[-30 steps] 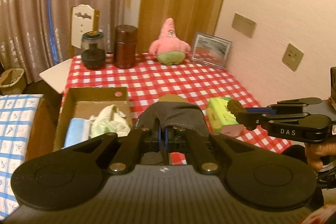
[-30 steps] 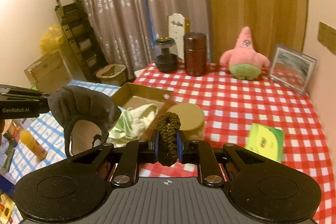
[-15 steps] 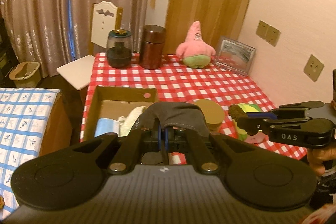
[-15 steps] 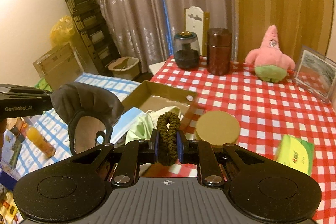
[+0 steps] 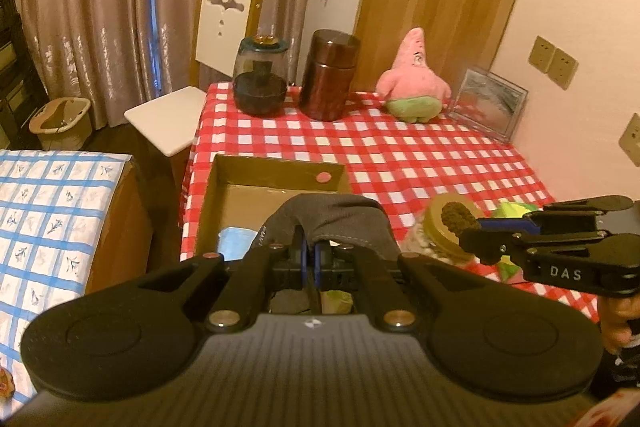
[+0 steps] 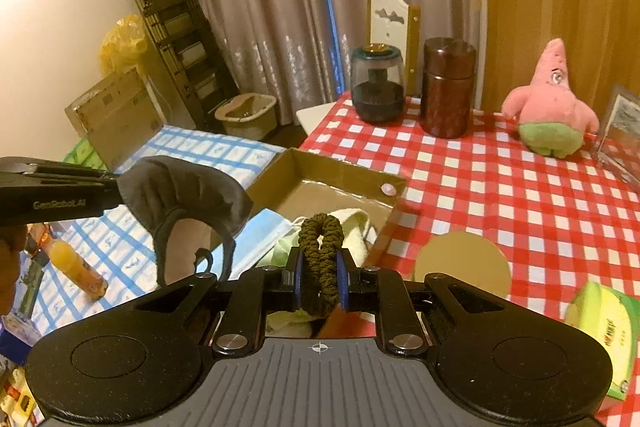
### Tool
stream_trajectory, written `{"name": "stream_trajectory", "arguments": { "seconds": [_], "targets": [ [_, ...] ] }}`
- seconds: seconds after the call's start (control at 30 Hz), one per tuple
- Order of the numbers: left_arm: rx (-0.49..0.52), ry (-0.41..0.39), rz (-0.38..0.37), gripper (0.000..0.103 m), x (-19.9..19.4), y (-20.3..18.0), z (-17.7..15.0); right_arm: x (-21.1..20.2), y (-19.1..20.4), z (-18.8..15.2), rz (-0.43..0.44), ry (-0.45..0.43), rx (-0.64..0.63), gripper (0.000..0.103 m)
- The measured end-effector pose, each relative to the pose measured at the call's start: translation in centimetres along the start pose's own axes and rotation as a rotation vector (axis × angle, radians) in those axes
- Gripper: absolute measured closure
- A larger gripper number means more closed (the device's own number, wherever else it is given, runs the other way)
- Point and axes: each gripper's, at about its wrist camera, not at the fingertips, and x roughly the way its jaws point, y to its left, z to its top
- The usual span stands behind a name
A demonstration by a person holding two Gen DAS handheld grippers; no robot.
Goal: Organize soft objects
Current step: 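Carry the black mask with the left tool toward the box while the right tool carries the hair tie, then lower and open the left tool over the box while the right tool releases the hair tie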
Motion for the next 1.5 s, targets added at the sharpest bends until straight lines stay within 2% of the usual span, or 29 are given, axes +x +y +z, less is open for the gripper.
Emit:
{"name": "stream_trajectory", "arguments": {
  "seconds": [0.3,0.83,1.5],
  "targets": [
    [-0.020,0.030,0.017,0.100,4.8,2.5,1.1,4.4,0.0,0.9,0.009,0.031,-0.005,0.086],
    [0.041,0.108,0.058,0.100,12.7,3.6,1.6,10.1,-0.7,1.3,-0.011,0.056,0.017,0.086],
    [0.014,0.113,0.080,0.098,19.4,5.6,4.0,15.2,-1.7,1.6,-0.036,0.026,0.055,0.086]
  ]
}}
